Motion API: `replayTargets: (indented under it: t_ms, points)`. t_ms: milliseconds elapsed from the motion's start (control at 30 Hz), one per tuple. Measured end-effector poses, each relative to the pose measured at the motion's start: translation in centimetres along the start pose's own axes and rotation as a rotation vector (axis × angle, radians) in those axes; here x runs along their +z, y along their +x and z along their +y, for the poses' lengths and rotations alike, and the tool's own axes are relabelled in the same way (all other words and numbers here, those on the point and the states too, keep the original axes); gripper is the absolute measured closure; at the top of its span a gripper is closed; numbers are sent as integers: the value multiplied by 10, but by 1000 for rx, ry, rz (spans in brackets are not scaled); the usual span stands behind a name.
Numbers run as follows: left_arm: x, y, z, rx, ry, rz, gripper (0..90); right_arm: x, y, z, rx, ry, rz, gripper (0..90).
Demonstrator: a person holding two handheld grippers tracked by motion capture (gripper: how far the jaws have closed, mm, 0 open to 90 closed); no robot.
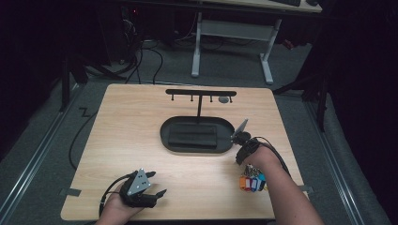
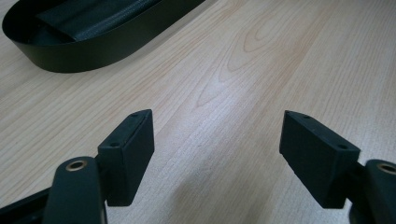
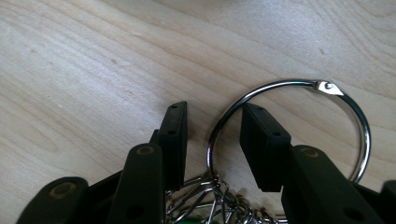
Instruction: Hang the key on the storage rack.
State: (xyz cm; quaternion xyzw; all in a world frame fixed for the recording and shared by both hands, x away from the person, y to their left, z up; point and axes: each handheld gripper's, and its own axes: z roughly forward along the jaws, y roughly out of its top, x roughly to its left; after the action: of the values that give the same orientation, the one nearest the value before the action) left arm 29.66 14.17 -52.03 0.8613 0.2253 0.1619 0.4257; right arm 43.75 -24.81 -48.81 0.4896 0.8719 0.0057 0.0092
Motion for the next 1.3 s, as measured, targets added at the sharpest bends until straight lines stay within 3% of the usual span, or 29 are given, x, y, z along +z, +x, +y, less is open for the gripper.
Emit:
replayTargets:
  t_ms: [233,500,567,767,900,1067,1300]
  points:
    - [-5,-1,-2,-3,-2,18,271,0,-3,4,36,29,3,685]
    - [-7,2,-4,-14,-9,24,273,0,-7,7,69,52,8,821]
    - [-7,1,-4,-10,-6,22,275,0,-6,7,60,51,16,860]
    - [-6,0,-4,-3,-4,16,277,0,-3,6,6,43,-2,868]
    - [-5,1,-4,-4,-2,15,279,-1,2,5,-40,64,-36,868]
    - [-4,1,-4,-1,5,11,281,-22,7,-4,-75,46,-14,869]
    - [-3,0,-3,0,6,11,281,-51,15,-17,-114,-13,-52,870]
